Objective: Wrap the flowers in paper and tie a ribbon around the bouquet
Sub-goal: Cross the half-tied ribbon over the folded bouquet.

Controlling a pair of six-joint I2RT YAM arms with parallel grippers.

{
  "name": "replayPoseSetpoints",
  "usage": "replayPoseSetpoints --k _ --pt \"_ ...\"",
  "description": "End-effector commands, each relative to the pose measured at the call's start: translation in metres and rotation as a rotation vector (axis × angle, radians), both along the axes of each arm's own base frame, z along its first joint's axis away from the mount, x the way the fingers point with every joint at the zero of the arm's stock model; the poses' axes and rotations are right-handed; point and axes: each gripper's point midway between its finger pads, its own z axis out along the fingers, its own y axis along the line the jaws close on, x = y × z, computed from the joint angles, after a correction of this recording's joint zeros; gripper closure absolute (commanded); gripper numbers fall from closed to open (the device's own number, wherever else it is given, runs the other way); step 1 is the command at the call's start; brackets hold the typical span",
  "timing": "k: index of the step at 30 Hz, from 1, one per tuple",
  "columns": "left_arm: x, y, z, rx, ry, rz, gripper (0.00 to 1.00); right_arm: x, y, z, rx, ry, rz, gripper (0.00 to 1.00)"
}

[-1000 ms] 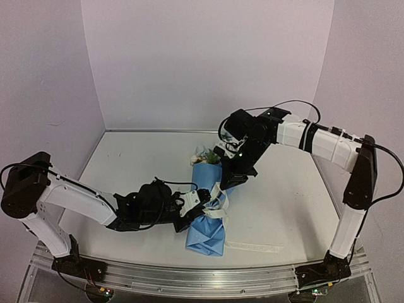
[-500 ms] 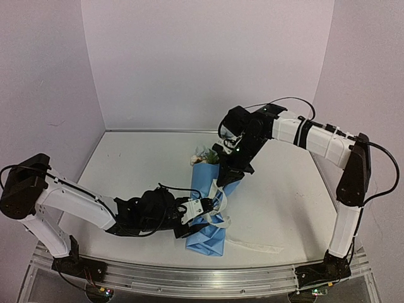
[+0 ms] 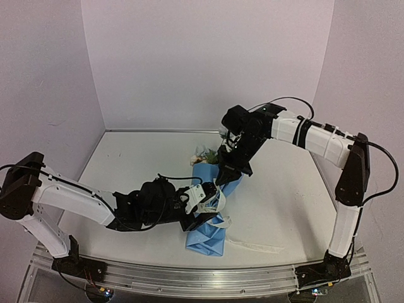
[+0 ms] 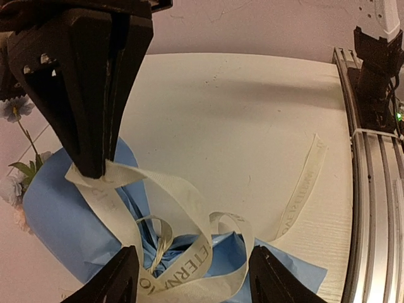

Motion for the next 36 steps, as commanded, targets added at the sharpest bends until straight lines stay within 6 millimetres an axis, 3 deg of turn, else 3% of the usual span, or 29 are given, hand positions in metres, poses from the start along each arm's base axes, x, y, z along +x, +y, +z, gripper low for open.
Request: replayPoseSetpoints --k 1,7,10,18,20,23,28,31,36 --pt "0.004 -0.024 0.018 -0.093 -0.007 -0.017 0.39 0.002 0.016 0.021 0.058 0.058 -0.113 1.00" --pt "0.018 -0.032 0.028 -0.145 -0.086 0.030 0.40 -0.004 0.019 0.018 0.055 0.132 -0.184 1.00" --pt "0.018 -0.031 0.030 -0.177 -0.076 0.037 0.42 -0.005 0.009 0.016 0.032 0.114 -0.197 1.00" --pt "0.014 -0.030 0.032 -0.194 -0.083 0.012 0.49 -0.012 0.007 0.015 0.026 0.143 -0.189 1.00" --pt "0.012 -0.031 0.031 -0.191 -0.085 0.000 0.54 -0.013 0.007 0.016 0.029 0.140 -0.181 1.00" --pt "0.014 -0.029 0.033 -0.202 -0.078 0.004 0.73 -0.014 0.004 0.017 0.024 0.125 -0.162 0.99" --pt "0.022 -0.022 0.036 -0.230 -0.040 0.036 0.98 -0.022 -0.002 0.024 0.038 0.075 -0.076 0.84" --pt "0.025 -0.011 0.040 -0.267 -0.014 0.054 1.00 -0.025 -0.019 0.028 0.019 -0.045 0.033 0.70" --pt "0.033 0.002 0.049 -0.317 0.046 0.077 1.00 -0.031 -0.052 0.018 -0.016 -0.280 0.223 0.48"
